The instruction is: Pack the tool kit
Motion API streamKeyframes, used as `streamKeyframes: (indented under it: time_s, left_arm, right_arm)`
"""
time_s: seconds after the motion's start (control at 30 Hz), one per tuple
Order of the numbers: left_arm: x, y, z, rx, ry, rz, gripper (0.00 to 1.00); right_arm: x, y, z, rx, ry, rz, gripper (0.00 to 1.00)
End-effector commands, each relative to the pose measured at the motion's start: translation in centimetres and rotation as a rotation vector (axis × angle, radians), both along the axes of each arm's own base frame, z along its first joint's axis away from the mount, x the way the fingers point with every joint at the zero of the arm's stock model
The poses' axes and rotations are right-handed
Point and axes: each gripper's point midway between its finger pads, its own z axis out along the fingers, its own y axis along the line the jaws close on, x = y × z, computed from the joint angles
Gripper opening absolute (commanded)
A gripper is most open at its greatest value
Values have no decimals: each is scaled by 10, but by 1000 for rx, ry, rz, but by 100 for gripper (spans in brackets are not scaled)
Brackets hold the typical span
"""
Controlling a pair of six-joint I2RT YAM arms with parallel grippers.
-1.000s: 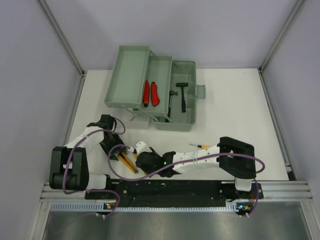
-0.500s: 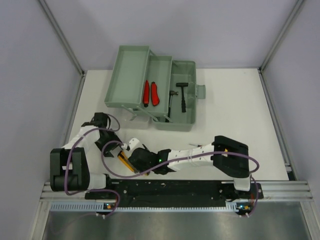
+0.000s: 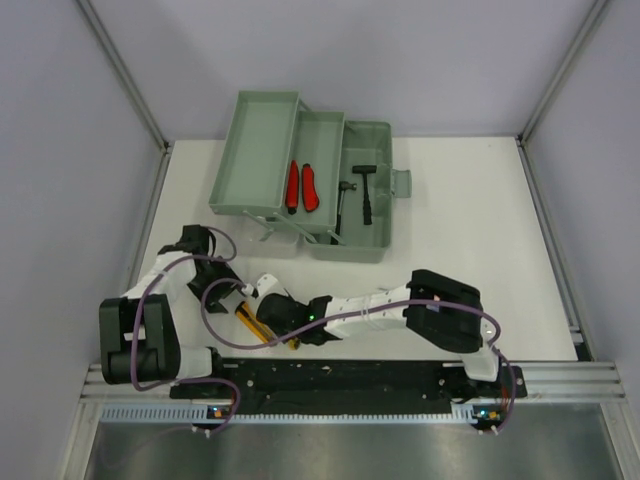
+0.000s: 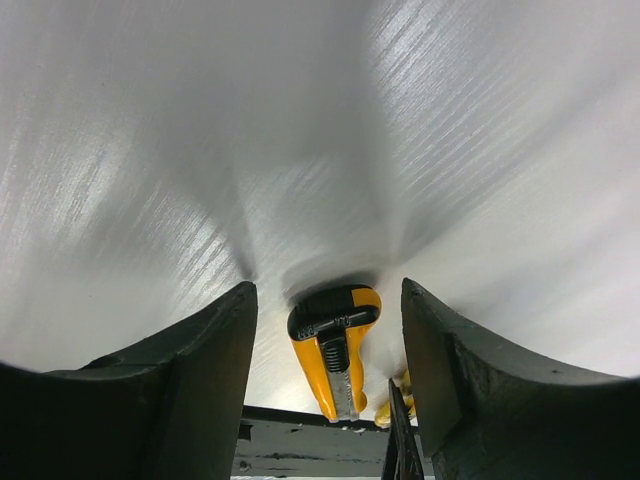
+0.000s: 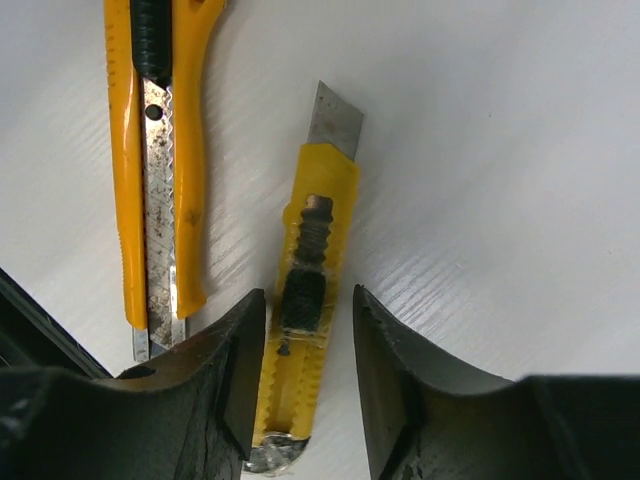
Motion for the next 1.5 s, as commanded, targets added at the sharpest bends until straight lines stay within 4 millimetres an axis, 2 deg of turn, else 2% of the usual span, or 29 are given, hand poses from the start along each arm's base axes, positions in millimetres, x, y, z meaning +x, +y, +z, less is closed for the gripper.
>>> streamKeyframes:
  time_s: [0.0, 0.03, 0.1, 0.27, 0.43, 0.6, 0.9, 1.1, 1.2, 1.3, 1.4, 1.47]
  left_arm:
    - [9, 1, 2, -10, -32, -9, 64]
    - [9, 1, 3, -10, -32, -8, 64]
    - [10, 2, 4, -9, -36, -8, 64]
    - [17, 4, 9, -1, -58, 3, 64]
    - [25, 6, 18, 7, -88, 10, 64]
    - [34, 10, 40, 33, -150, 10, 64]
    - [50, 17, 102, 83, -338, -7, 63]
    - [58, 17, 141, 106, -458, -46, 62]
    - [58, 21, 149, 126, -470, -55, 62]
    - [56, 23, 149, 139, -463, -61, 62]
    - [51, 21, 143, 131, -451, -68, 62]
    - [48, 18, 141, 120, -452, -79, 62]
  right_arm:
    - [9, 4, -4, -17, -15, -31, 33]
    - [9, 4, -5, -24, -14, -29, 24]
    - [10, 2, -4, -35, -21, -33, 17]
    - [16, 2, 17, -10, -58, -39, 10]
    - [22, -1, 45, 29, -95, -44, 9]
    - [30, -9, 86, 89, -147, -60, 9]
    - [55, -33, 168, 208, -234, -135, 10]
    - [92, -54, 237, 309, -290, -232, 11]
    - [119, -69, 276, 381, -319, -288, 12]
    - [154, -85, 298, 422, -337, -356, 13]
    - [200, -103, 305, 417, -364, -442, 13]
    - [228, -108, 307, 415, -381, -480, 13]
